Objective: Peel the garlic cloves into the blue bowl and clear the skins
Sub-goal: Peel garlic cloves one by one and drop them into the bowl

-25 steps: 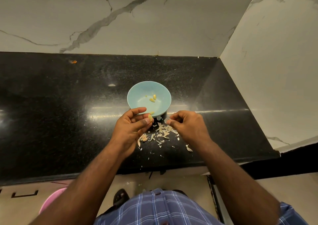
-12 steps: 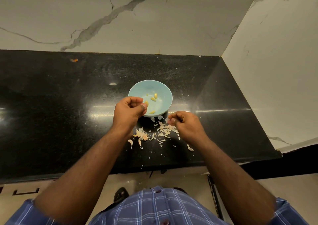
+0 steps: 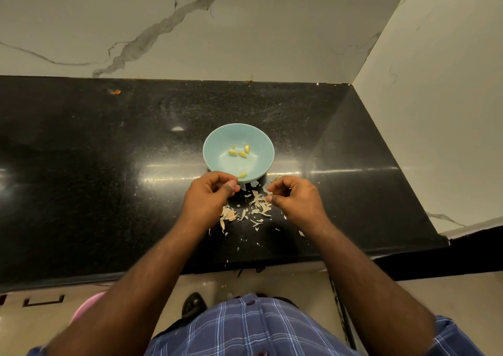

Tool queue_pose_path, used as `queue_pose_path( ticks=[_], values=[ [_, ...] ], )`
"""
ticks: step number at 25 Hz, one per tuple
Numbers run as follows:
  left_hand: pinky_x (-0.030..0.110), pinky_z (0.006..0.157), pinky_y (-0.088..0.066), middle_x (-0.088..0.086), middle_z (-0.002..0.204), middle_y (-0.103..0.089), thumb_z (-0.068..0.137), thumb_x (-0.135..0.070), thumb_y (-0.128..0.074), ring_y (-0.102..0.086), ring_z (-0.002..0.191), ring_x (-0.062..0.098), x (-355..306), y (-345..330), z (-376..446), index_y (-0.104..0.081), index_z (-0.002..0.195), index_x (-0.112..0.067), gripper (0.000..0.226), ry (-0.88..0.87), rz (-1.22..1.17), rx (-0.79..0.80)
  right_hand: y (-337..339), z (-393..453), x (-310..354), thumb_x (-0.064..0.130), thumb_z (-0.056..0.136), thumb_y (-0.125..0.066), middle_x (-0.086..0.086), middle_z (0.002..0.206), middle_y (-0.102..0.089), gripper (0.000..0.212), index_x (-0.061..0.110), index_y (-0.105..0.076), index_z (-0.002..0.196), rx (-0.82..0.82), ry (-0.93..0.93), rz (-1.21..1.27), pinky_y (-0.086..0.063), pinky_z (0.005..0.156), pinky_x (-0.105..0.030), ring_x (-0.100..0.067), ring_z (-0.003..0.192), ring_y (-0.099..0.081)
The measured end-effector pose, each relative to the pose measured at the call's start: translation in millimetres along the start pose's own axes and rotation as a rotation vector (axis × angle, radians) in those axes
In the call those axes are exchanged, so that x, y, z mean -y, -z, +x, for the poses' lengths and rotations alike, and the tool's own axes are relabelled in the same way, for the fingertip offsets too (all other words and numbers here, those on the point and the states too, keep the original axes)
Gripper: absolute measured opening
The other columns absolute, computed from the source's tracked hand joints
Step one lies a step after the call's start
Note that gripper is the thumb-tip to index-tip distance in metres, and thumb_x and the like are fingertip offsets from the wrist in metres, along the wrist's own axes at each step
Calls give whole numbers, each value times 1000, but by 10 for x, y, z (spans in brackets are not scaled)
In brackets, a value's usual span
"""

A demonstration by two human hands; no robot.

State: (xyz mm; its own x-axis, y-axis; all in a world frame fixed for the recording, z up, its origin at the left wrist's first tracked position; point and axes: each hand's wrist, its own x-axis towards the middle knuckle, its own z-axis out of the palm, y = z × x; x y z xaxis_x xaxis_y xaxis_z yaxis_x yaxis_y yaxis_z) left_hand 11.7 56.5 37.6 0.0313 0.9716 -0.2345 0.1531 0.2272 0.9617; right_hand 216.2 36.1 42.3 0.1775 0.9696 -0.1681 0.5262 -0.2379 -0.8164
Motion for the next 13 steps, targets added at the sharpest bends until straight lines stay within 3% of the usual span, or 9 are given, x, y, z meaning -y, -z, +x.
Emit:
queue_pose_path(
  ticks=[3, 5, 8, 10, 13],
  values=[
    [42, 92, -58, -8, 90, -78, 93, -15, -72, -72, 94, 12, 85, 46, -14, -76, 95, -32, 18, -17, 149, 24, -24, -1, 43, 12, 94, -70, 5, 91, -75, 15, 24, -75, 102, 1, -13, 61, -62, 84, -37, -11, 82, -74],
    [45, 87, -59, -10, 88, -76, 93, -23, -72, -71, 89, 14, 111, 106, -26, -76, 97, -34, 13, -14, 223, 12, -8, -11, 34, 14, 89, -76, 5, 89, -76, 18, 21, -76, 106, -42, 25, -8, -62, 84, -34, -8, 83, -73],
    [35, 78, -56, -13, 88, -72, 94, -24, -71, -67, 83, 10, 116, 163, -64, -74, 99, -35, 12, -12, 309, 4, 2, -52, 15, 13, 80, -84, 6, 82, -75, 23, 19, -78, 101, -82, 33, -3, -62, 80, -31, -7, 79, -72],
    [29, 76, -52, -17, 91, -69, 95, -22, -70, -64, 84, 2, 100, 158, -95, -73, 102, -36, 15, -3, 355, 19, -26, -64, 6, 19, 86, -80, 7, 82, -75, 14, 19, -77, 100, -107, 29, -26, -61, 80, -31, -6, 80, -71],
    [28, 81, -46, -27, 95, -58, 96, -21, -69, -60, 93, 5, 110, 133, -140, -72, 111, -32, 18, -8, 422, 20, -86, -87, -21, 16, 97, -66, 4, 103, -76, 18, 19, -75, 112, -48, 22, -40, -58, 93, -36, -9, 98, -70]
  ],
)
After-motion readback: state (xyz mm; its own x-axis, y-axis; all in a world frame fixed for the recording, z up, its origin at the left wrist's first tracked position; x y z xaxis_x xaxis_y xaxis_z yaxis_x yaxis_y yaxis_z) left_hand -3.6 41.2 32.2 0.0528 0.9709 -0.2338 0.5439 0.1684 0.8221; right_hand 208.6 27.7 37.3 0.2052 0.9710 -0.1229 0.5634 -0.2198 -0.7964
